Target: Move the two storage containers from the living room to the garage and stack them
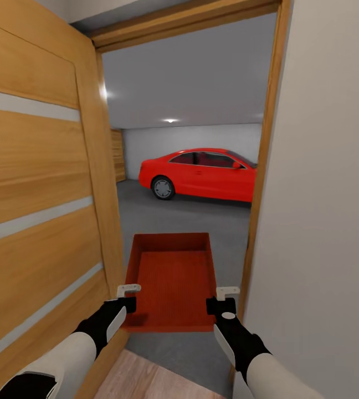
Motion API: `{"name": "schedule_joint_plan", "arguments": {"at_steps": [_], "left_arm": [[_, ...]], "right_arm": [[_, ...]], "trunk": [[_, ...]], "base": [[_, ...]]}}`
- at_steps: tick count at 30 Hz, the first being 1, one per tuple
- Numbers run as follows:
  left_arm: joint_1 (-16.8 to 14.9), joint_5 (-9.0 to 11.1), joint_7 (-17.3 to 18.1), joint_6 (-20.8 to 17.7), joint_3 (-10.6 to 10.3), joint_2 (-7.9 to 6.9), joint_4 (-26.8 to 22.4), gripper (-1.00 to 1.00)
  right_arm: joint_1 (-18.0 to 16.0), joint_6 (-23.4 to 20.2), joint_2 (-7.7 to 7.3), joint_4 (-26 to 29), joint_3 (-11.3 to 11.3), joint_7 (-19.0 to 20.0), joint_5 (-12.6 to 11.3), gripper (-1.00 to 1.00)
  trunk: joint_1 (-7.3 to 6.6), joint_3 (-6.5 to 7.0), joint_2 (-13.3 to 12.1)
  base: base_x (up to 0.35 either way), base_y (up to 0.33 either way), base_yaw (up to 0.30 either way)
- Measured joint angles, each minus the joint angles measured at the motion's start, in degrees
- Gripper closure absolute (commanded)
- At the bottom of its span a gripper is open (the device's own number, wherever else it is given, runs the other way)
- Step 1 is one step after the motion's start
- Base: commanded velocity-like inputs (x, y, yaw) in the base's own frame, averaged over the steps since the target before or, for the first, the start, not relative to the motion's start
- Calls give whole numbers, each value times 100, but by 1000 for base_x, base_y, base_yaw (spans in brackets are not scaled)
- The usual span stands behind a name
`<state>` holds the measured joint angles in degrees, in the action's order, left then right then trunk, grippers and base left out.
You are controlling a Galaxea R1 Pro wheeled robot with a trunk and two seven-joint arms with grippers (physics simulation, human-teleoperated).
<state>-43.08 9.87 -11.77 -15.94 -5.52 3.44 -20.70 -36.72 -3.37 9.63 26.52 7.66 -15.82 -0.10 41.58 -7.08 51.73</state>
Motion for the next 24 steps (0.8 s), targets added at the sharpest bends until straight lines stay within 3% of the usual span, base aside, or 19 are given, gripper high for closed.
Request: {"name": "schedule_joint_plan", "arguments": {"at_steps": [5, 16, 24], "left_arm": [[0, 0, -1, -2, -2, -1, -1, 100], [1, 0, -2, 1, -1, -1, -3, 100], [0, 1, -1, 0, -1, 0, 0, 100]], "right_arm": [[0, 0, 0, -2, 1, 0, -3, 100], [-1, 4, 1, -2, -1, 2, 1, 100], [0, 0, 0, 0, 0, 0, 0, 100]], "trunk": [[0, 0, 0], [0, 0, 0], [0, 0, 0]], "base": [[130, 188, -166], [134, 186, -22], [162, 184, -195]]}}
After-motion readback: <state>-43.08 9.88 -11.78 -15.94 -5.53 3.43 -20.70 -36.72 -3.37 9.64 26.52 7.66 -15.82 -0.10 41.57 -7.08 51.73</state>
